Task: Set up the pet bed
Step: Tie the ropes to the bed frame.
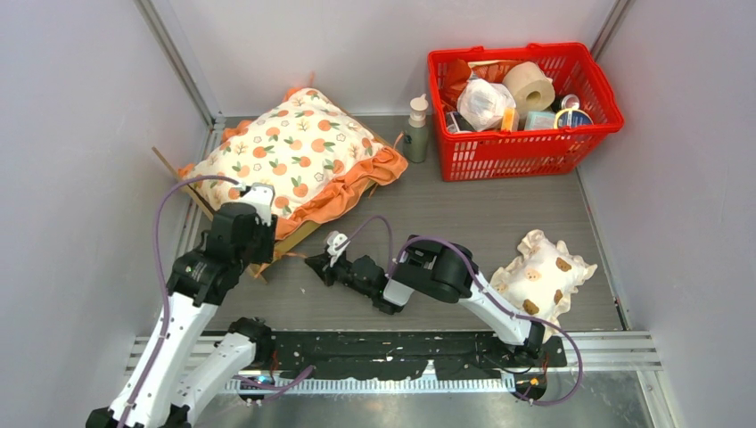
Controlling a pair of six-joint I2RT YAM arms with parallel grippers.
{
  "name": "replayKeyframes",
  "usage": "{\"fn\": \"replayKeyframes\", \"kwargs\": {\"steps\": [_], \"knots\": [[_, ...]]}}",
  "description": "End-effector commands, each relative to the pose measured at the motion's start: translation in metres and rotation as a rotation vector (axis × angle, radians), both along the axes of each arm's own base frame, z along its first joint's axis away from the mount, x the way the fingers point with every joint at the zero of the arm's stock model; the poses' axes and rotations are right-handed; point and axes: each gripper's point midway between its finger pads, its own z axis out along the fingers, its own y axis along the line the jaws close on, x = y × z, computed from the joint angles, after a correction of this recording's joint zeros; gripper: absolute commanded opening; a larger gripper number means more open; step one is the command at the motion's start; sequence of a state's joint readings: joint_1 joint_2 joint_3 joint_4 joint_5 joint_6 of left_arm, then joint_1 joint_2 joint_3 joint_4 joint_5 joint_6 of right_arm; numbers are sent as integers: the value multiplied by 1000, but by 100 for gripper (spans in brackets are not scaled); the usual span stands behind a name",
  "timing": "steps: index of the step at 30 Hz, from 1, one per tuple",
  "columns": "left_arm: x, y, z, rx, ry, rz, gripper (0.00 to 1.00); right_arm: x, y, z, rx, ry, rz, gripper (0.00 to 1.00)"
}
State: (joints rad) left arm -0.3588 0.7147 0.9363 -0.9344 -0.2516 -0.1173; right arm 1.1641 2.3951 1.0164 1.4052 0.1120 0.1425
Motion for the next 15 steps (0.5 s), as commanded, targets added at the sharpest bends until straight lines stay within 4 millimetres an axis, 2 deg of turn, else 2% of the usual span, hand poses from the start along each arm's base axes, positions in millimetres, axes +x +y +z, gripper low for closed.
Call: {"fn": "replayKeyframes", "kwargs": {"steps": [1,3,6,10,13,15], "knots": [[-16,-6,-13,57,166,-117,40,-3,8,43,100,-30,17,5],[-18,-13,-13,43,172,-166,42,-2,10,46,109,-34,21,5],[-11,-16,-16,156,174,-346,50,-2,11,50,127,-40,25,5],[-15,-14,-45,400,319,-585,50,-2,12,54,153,-38,31,5],[-13,-15,-58,480,423,-617,48,-1,10,57,171,-42,32,5],[-10,-5,-64,544,492,-587,48,1,7,60,185,-41,30,5]]}}
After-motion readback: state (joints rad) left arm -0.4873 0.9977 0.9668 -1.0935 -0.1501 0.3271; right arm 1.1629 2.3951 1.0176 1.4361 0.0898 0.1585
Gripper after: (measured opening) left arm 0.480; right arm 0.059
